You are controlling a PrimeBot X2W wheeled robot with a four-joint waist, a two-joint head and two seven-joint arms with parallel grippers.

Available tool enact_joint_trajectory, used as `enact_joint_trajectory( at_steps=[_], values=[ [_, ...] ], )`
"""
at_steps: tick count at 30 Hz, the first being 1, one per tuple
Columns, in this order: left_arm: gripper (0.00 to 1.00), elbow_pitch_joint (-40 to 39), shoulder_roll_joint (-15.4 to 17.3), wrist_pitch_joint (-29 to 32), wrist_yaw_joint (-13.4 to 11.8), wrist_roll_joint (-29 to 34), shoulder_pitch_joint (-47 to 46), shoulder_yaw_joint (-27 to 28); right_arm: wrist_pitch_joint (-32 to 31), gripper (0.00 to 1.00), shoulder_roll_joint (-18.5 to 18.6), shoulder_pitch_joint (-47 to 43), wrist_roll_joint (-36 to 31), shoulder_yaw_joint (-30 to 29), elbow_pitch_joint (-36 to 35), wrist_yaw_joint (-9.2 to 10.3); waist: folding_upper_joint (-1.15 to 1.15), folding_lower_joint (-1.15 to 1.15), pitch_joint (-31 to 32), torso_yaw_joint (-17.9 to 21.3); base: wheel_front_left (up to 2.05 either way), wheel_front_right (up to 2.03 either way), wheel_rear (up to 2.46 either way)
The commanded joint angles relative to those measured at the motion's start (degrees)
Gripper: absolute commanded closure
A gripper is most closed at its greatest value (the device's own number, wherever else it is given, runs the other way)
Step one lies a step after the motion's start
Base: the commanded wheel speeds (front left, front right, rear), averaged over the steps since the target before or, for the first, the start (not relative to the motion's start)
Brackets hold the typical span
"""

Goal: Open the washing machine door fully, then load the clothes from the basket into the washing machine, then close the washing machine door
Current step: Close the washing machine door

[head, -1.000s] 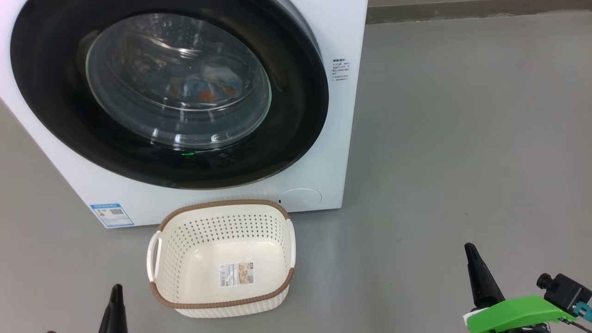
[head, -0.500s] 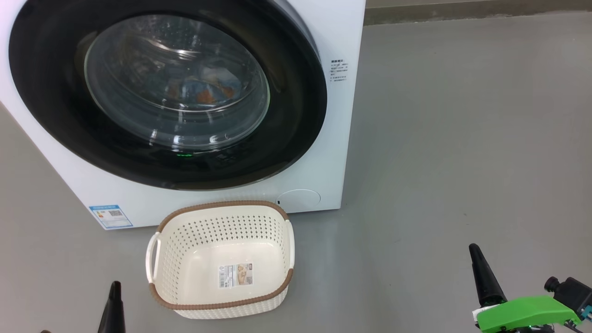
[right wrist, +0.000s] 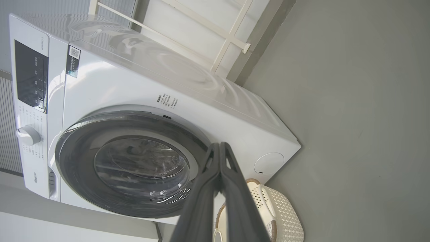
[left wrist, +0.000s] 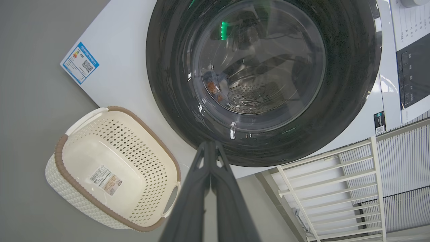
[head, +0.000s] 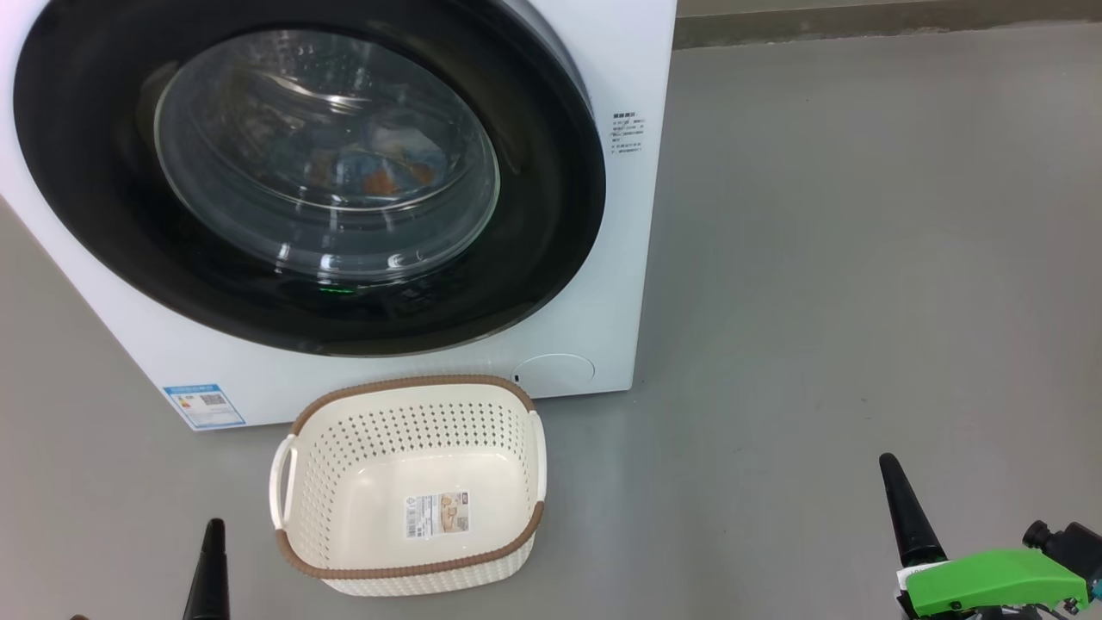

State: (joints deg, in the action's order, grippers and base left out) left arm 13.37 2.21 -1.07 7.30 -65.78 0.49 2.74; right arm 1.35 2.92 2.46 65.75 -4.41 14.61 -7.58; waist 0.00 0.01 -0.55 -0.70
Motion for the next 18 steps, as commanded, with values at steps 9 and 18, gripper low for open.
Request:
enact_joint_trajectory(
  at_steps=[9, 18],
  values=[
    [1.00, -0.69, 1.17, 1.75, 0.14, -6.89, -3.60, 1.87, -1.88, 1.00, 0.54, 2.82, 7.08, 0.21, -1.12, 0.05, 0.00, -0.01, 0.08, 0.16, 0.00, 0.00, 0.00],
    [1.00, -0.31, 1.16, 3.28, 0.15, -12.67, -4.47, 2.24, -3.43, 1.00, 0.53, 3.06, 12.84, -0.26, -0.98, 0.06, 0.00, -0.01, 0.17, 0.31, 0.00, 0.00, 0.00]
  ],
)
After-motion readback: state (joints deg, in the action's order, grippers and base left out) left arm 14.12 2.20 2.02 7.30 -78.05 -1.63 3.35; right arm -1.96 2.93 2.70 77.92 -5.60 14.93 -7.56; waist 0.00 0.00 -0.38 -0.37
